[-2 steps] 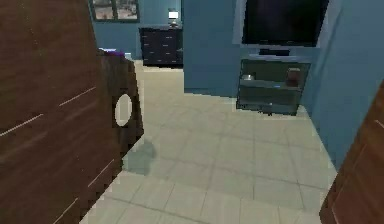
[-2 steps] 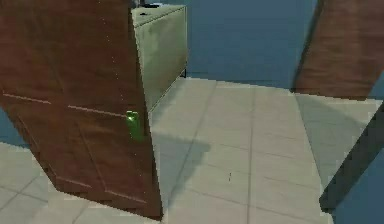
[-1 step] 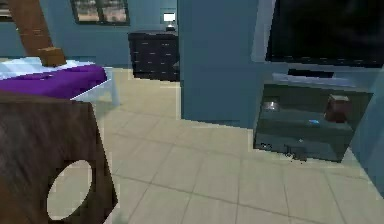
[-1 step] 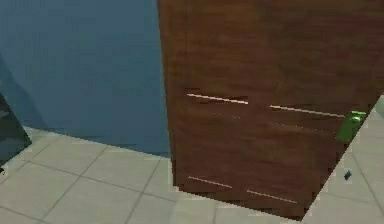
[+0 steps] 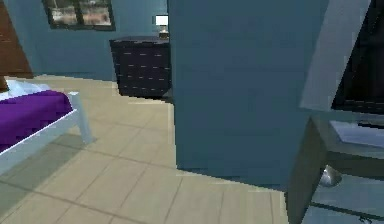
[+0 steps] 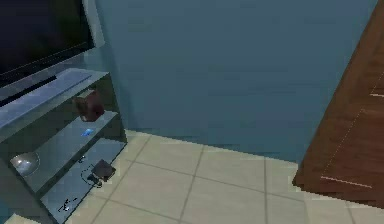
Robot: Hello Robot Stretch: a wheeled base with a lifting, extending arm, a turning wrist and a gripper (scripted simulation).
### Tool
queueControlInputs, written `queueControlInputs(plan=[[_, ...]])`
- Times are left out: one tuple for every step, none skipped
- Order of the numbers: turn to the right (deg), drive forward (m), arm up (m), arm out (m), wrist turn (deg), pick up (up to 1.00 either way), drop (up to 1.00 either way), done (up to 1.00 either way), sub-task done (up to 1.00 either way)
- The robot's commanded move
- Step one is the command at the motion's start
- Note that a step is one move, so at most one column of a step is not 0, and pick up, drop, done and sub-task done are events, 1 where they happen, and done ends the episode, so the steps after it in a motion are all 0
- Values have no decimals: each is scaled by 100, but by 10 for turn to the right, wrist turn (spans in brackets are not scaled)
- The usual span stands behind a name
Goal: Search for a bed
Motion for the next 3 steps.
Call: queueControlInputs(plan=[[0, 15, 0, 0, 0, 0, 0, 0, 0], [-120, 0, 0, 0, 0, 0, 0, 0, 0], [0, 70, 0, 0, 0, 0, 0, 0, 0]])
